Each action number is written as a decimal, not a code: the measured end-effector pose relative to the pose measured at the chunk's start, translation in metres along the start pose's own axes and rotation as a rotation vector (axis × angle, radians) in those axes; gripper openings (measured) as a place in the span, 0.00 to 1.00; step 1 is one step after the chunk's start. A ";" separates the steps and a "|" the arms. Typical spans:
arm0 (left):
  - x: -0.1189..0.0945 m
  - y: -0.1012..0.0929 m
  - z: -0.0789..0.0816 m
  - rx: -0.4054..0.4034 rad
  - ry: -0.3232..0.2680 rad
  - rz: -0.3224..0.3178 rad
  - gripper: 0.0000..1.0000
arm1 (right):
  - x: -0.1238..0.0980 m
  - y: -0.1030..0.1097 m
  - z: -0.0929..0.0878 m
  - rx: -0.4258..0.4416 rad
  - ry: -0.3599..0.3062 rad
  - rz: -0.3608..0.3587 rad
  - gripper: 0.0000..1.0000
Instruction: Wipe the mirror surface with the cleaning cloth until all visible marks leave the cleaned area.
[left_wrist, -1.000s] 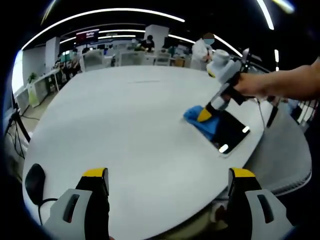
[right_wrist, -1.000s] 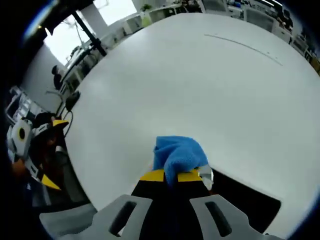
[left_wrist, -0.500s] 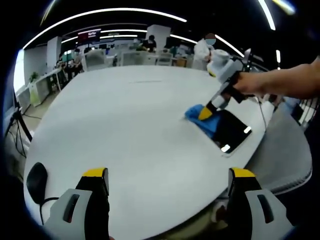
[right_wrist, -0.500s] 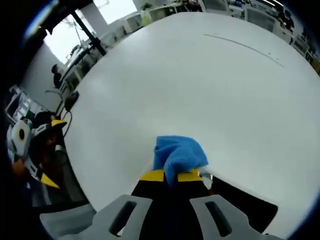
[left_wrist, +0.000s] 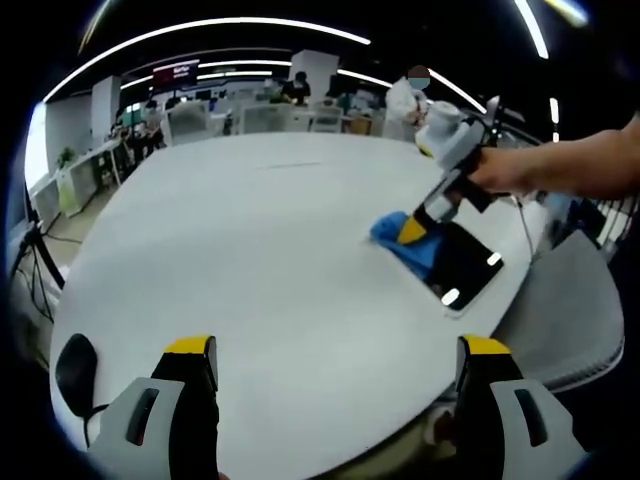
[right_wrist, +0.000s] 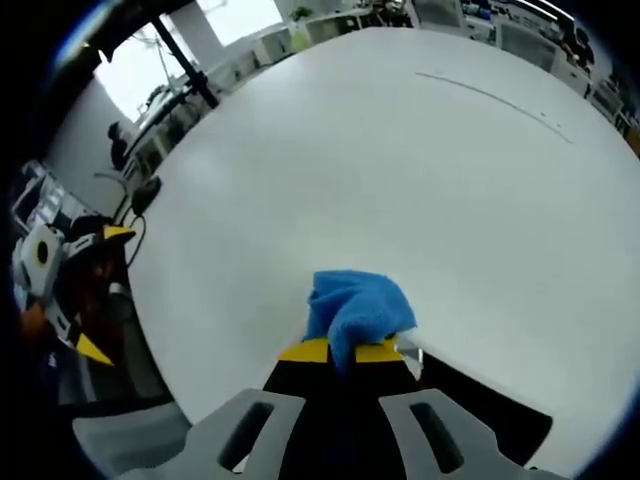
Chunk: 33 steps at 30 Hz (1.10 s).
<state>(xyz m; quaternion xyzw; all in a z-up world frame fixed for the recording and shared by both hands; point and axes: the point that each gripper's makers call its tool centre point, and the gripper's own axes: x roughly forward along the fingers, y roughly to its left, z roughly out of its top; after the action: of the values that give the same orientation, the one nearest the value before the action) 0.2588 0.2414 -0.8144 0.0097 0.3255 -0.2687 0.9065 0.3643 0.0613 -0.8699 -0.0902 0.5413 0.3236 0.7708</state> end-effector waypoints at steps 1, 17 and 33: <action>0.000 0.000 0.000 -0.001 -0.001 0.001 0.99 | 0.000 0.000 0.000 -0.002 -0.001 0.001 0.00; 0.003 -0.004 -0.002 -0.003 0.000 -0.006 0.99 | -0.008 -0.018 -0.011 0.038 -0.001 0.002 0.00; 0.003 -0.006 -0.001 0.002 0.001 -0.009 0.99 | -0.016 -0.038 -0.021 0.085 -0.018 -0.003 0.00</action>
<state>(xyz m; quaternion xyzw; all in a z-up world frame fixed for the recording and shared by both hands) 0.2572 0.2344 -0.8164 0.0094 0.3259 -0.2731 0.9051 0.3673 0.0153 -0.8719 -0.0553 0.5475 0.2998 0.7793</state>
